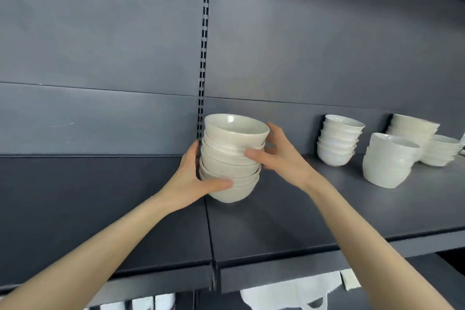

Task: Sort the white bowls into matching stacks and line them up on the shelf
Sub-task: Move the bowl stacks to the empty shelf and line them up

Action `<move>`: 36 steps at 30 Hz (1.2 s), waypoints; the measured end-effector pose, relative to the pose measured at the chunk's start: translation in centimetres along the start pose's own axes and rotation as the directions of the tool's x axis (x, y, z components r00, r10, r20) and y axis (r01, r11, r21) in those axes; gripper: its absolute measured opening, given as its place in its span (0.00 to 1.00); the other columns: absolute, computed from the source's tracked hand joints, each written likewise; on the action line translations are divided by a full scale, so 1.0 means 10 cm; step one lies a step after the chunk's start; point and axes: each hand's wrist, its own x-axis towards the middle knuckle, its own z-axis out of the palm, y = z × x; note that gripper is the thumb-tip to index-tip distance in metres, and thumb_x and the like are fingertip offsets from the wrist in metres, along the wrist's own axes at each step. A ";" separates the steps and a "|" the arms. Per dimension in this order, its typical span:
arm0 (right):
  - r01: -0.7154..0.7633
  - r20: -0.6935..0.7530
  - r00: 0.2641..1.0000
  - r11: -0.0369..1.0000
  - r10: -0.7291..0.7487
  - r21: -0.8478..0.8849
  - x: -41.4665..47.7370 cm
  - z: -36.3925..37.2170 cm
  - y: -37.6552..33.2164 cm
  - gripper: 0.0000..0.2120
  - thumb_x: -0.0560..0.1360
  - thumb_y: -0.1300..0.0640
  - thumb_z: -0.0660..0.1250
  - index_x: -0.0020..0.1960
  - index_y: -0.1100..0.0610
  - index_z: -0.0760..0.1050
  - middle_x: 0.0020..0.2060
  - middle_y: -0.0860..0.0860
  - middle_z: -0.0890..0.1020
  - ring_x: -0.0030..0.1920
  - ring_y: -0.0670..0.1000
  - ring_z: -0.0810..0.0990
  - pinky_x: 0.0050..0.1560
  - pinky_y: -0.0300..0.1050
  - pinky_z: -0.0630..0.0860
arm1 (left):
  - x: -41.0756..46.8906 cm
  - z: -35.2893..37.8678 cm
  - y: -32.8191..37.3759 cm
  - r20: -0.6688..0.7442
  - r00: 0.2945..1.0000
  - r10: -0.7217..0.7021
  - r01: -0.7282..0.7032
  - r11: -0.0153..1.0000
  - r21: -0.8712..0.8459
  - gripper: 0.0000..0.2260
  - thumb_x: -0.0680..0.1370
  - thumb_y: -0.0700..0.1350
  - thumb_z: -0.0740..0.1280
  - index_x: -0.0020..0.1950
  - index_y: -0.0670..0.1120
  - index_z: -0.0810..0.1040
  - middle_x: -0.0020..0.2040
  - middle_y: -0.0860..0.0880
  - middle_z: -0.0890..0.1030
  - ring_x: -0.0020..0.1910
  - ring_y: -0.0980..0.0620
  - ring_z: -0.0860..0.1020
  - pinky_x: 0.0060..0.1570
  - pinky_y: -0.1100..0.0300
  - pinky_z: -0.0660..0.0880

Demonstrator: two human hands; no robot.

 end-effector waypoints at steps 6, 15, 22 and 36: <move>0.007 0.174 0.984 0.990 -0.032 0.144 0.17 -0.08 0.19 0.40 0.66 0.43 0.74 0.72 0.46 0.58 0.64 0.39 0.73 0.64 0.42 0.74 0.54 0.45 0.78 | -0.08 0.36 0.03 -0.117 0.991 0.057 -0.061 0.998 -0.033 0.38 0.63 0.43 0.81 0.60 0.68 0.61 0.62 0.63 0.71 0.60 0.71 0.71 0.50 0.75 0.72; 0.006 0.225 0.973 0.976 -0.056 0.217 0.25 -0.05 0.40 0.31 0.71 0.45 0.71 0.70 0.45 0.64 0.63 0.42 0.76 0.60 0.43 0.77 0.50 0.42 0.80 | -0.06 0.28 -0.01 -0.116 0.992 -0.046 0.038 0.997 -0.067 0.42 0.63 0.47 0.81 0.70 0.57 0.62 0.62 0.62 0.75 0.60 0.68 0.74 0.62 0.61 0.73; -0.038 0.206 0.978 0.976 -0.007 0.216 0.27 0.01 0.38 0.29 0.72 0.45 0.68 0.71 0.47 0.62 0.62 0.43 0.75 0.55 0.39 0.77 0.47 0.41 0.80 | 0.02 0.10 -0.05 -0.001 0.994 -0.108 0.107 0.987 -0.119 0.38 0.68 0.40 0.78 0.72 0.56 0.64 0.63 0.59 0.77 0.59 0.64 0.76 0.55 0.68 0.76; -0.045 0.207 0.978 0.957 -0.016 0.286 0.25 0.08 0.34 0.35 0.64 0.40 0.68 0.69 0.43 0.65 0.60 0.43 0.77 0.59 0.45 0.77 0.43 0.50 0.83 | 0.03 0.18 0.01 -0.041 0.994 -0.102 0.096 0.989 -0.115 0.39 0.66 0.35 0.78 0.67 0.59 0.62 0.60 0.61 0.75 0.54 0.70 0.75 0.46 0.73 0.75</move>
